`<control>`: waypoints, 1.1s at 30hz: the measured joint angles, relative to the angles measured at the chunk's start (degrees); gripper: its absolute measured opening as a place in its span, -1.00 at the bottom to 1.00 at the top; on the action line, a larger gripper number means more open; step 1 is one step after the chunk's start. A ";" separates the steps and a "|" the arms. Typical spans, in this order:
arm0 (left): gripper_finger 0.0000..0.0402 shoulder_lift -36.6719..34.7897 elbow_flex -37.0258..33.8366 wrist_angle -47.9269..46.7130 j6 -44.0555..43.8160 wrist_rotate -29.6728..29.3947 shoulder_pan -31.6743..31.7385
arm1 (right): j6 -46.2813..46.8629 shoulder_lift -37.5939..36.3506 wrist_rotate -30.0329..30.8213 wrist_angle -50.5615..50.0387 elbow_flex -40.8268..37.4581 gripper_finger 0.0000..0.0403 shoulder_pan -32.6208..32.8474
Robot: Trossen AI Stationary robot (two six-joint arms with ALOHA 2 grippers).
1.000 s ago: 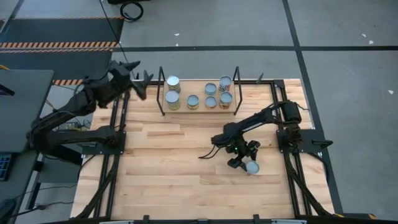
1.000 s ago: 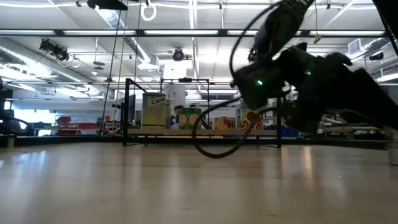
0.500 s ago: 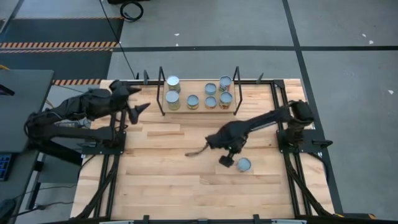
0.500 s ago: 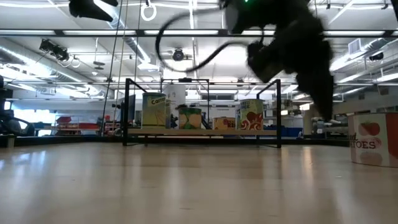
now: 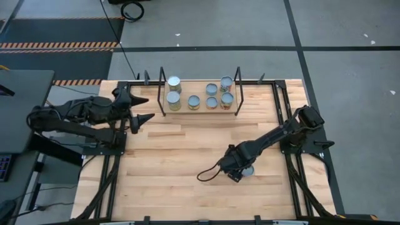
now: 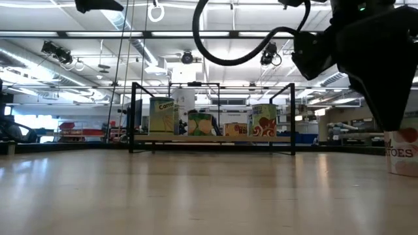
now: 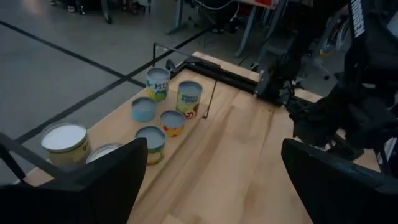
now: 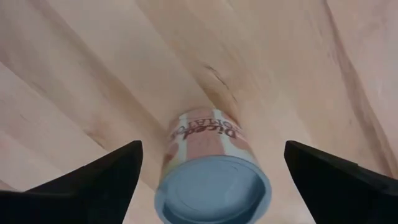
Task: Pick and place cans onto a shelf
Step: Put the red can on the shelf aligned with the orange can
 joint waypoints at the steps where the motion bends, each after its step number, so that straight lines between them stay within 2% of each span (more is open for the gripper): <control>1: 0.87 0.07 0.00 -0.03 -0.20 -0.22 -0.26 | 0.00 -0.09 -0.09 -0.33 0.00 0.98 0.23; 12: 0.87 2.78 0.04 3.03 -1.71 -1.13 -2.74 | -3.55 0.52 -5.74 -0.65 -3.26 0.92 3.58; 15: 0.87 3.30 0.02 2.95 -1.73 -2.00 -2.77 | -4.05 0.52 -4.50 -0.58 -3.35 0.78 3.69; 20: 0.87 3.30 0.02 3.48 -1.54 -2.55 -2.70 | -7.44 0.52 -0.84 -1.14 0.28 0.45 1.58; 25: 0.87 2.84 0.02 3.55 0.58 -2.54 -1.10 | -14.26 0.55 2.99 -3.98 8.80 0.43 -4.98; 29: 0.87 2.15 0.00 3.70 2.42 -2.31 1.36 | -20.22 0.55 8.52 -6.71 18.91 0.43 -13.46; 33: 0.87 1.31 0.02 3.26 4.12 -0.69 5.01 | -26.20 0.55 11.57 -7.52 27.68 0.43 -22.80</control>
